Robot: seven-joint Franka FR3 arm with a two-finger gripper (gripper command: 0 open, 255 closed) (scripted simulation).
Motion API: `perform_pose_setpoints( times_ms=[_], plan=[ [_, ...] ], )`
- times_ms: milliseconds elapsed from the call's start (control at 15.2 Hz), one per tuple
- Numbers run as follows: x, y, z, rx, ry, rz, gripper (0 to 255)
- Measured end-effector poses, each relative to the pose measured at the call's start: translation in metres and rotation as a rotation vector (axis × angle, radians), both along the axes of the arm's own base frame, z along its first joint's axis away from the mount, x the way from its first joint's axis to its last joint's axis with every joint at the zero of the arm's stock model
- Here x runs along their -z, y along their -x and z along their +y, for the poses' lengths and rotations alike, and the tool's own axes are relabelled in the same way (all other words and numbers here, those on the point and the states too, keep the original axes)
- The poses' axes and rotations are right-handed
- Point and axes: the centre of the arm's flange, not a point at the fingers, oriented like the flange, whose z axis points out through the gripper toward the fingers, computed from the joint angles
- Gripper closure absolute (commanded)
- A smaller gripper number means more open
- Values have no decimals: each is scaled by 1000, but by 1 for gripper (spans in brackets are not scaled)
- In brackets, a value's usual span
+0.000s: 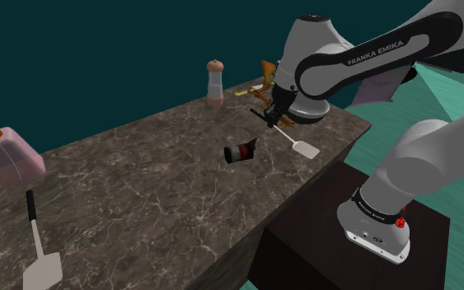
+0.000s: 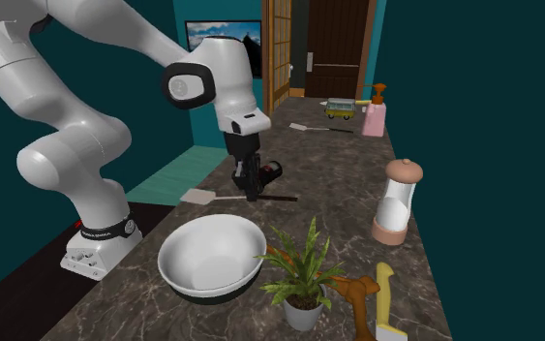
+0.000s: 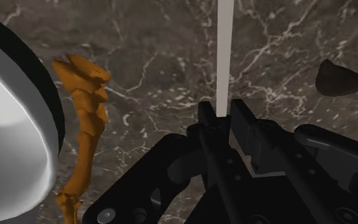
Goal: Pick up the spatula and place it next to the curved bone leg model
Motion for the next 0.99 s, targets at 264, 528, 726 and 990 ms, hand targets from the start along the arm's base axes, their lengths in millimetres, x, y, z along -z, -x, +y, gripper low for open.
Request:
perform_pose_setpoints(
  times_ms=[264, 528, 726, 990],
  plan=[
    [22, -1, 0, 0, 0, 0, 255],
    [37, 0, 1, 0, 0, 0, 255],
    [39, 0, 0, 0, 0, -1, 255],
    [39, 0, 0, 0, 0, -1, 0]
  ],
)
